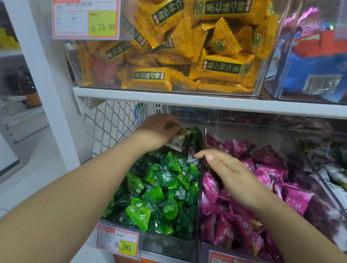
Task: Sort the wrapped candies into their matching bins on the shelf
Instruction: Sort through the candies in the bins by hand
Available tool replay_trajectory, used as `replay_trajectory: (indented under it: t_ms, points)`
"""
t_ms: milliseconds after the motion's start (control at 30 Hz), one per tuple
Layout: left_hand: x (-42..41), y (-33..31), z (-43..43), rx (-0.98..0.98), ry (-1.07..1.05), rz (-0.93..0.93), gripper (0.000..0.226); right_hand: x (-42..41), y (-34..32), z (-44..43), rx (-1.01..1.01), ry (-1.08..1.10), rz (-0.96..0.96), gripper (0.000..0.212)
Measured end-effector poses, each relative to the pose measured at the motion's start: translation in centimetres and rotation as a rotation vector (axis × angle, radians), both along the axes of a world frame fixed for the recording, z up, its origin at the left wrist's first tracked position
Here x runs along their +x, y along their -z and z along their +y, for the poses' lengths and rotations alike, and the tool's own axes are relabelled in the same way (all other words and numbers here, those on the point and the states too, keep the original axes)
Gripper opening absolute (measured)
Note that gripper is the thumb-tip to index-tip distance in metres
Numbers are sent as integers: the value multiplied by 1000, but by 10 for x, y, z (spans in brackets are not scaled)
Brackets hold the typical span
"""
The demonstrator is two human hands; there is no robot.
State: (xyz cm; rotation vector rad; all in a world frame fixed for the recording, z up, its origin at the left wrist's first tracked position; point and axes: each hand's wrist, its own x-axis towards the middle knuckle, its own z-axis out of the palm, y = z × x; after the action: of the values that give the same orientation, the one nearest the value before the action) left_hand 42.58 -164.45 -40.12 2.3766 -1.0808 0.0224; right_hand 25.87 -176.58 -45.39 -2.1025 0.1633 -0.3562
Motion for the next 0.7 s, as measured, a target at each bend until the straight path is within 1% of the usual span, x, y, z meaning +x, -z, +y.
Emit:
replay_trajectory:
  t_ms: [100, 200, 233, 267, 333, 400, 567, 700]
  points:
    - [-11, -3, -17, 78, 21, 36, 27, 1, 0, 0, -9, 1, -5, 29]
    - [-21, 8, -34, 299, 31, 56, 28, -1, 0, 1, -6, 1, -7, 28]
    - [-21, 14, -36, 344, 26, 50, 29, -1, -1, 1, -2, -2, -11, 28]
    - [-20, 19, -36, 354, 24, 67, 28, -1, 0, 1, 1, -4, -15, 28]
    - [-17, 29, -32, 296, 46, 119, 26, -1, 0, 1, 1, -4, -15, 29]
    - [-14, 34, -28, 248, 77, 172, 34, -2, 0, 1, -3, -3, -12, 29]
    - [-8, 32, -24, 297, 199, 265, 54, -2, -2, 2, 0, -2, -8, 27]
    - [-6, 31, -19, 337, 274, 351, 55, -1, 0, 2, 11, 10, -9, 26]
